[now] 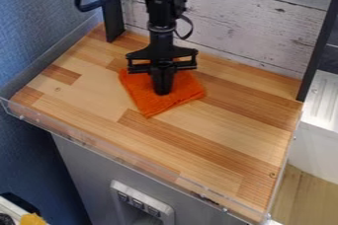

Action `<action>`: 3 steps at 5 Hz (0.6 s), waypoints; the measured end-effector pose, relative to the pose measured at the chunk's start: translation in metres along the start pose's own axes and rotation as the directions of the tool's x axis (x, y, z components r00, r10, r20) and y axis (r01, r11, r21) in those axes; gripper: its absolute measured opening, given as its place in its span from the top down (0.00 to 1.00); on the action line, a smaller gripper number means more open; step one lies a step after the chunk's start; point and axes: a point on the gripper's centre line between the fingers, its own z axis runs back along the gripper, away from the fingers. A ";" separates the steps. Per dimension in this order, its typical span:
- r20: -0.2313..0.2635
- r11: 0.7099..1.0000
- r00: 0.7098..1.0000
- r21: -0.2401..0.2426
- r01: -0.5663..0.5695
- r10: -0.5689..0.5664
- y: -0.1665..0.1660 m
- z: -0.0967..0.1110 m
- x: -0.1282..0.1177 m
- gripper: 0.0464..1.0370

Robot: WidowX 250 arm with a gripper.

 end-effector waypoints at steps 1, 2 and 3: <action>-0.011 0.986 0.986 -0.018 0.165 -0.165 0.018 0.000 -0.002 0.99; -0.003 0.954 0.955 -0.045 0.296 -0.296 0.032 -0.002 -0.001 0.99; 0.019 0.916 0.918 -0.064 0.397 -0.397 0.041 0.000 -0.002 0.99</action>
